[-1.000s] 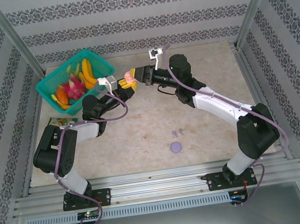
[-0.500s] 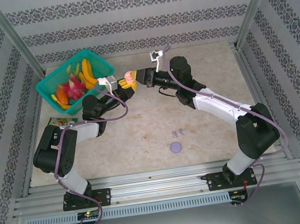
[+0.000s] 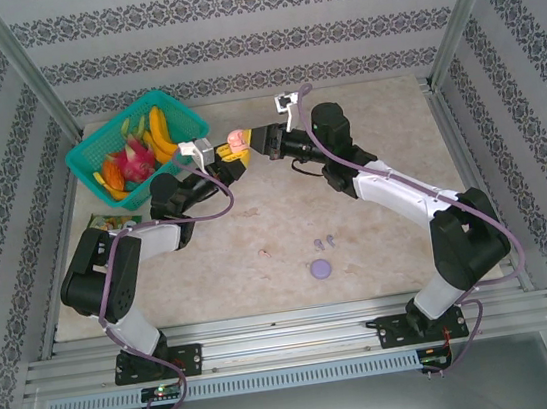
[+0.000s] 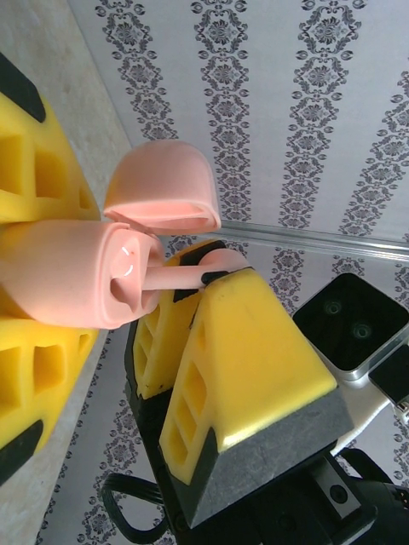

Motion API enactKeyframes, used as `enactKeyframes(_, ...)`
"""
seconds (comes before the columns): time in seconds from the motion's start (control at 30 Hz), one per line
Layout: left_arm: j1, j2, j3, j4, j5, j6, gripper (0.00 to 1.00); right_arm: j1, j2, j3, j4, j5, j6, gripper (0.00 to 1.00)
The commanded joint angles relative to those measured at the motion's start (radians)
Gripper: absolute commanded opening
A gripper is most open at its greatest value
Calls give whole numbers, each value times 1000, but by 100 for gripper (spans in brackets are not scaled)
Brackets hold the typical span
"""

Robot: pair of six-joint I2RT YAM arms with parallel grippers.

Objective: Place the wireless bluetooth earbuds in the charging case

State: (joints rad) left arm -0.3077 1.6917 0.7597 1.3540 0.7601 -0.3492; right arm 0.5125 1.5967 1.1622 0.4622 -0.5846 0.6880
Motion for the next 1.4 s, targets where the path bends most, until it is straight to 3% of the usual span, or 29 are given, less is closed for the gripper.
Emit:
enactKeyframes(0.0, -7, -8, 29, 51, 4, -9, 0, -3, 14, 12, -43, -55, -52, 21)
enactKeyframes(0.17, -7, -7, 27, 54, 3, -9, 0, 4, 20, 19, -65, -62, -62, 24)
enactKeyframes(0.4, -8, -7, 17, 60, -3, -8, 0, 3, 14, 28, -76, -37, -56, 42)
enactKeyframes(0.67, -7, -8, 5, 62, -12, -4, 0, -14, 2, 36, -80, -2, -33, 45)
enactKeyframes(0.93, -7, -16, -35, 65, -38, 10, 0, -85, -72, -118, -89, 94, 40, 57)
enactKeyframes(1.13, -7, -27, -46, 60, -45, 16, 0, -139, -144, -247, -231, 234, 58, 62)
enactKeyframes(1.37, -7, -24, -42, 56, -44, 4, 0, -217, -110, -249, -519, 387, 60, 63)
